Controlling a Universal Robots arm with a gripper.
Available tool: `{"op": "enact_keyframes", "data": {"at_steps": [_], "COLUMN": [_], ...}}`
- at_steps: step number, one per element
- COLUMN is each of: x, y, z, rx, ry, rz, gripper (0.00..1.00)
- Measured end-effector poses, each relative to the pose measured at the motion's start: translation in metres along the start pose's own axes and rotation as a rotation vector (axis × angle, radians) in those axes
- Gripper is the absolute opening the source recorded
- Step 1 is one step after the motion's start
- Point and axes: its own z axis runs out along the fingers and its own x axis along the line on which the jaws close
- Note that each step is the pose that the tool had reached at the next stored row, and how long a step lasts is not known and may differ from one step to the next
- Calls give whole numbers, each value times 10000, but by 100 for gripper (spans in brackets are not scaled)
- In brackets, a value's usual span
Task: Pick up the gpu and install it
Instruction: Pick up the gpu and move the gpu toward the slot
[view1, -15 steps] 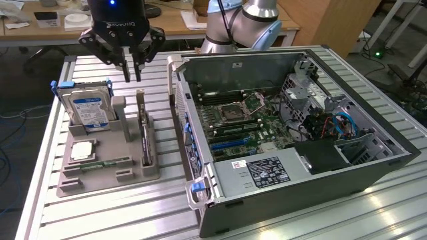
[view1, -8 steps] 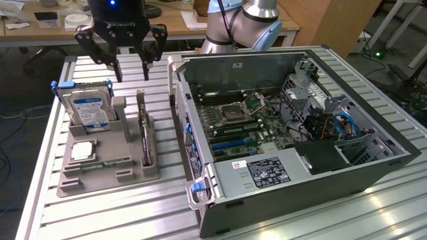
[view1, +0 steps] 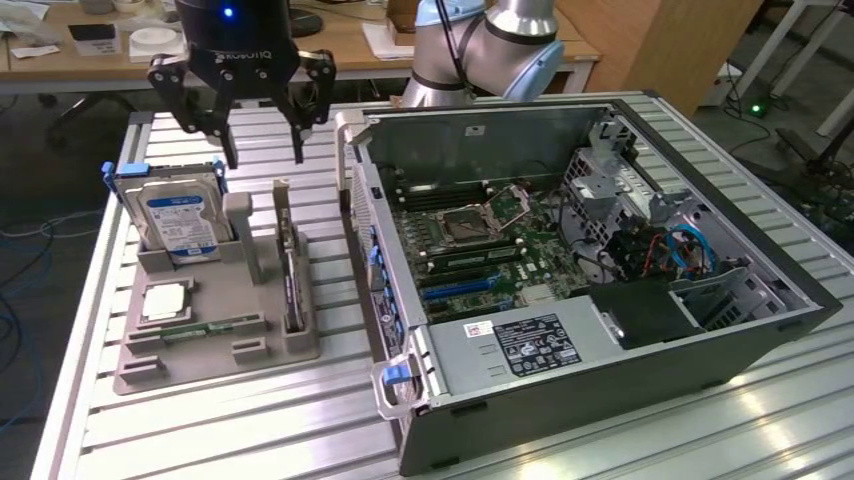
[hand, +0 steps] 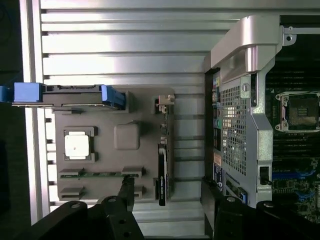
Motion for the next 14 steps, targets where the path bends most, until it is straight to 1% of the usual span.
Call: {"op": "enact_keyframes", "data": {"at_steps": [1, 3, 4, 6, 9, 14], "x": [0, -1, -1, 1, -3, -2], "y": [-1, -2, -3, -4, -6, -11], "z": [9, 34, 51, 78, 119, 209], "rx": [39, 81, 86, 96, 95, 97], "ry": [13, 35, 47, 92, 95, 126], "rz": [-23, -61, -77, -88, -94, -134], "gripper": [65, 65, 65, 65, 65, 65]}}
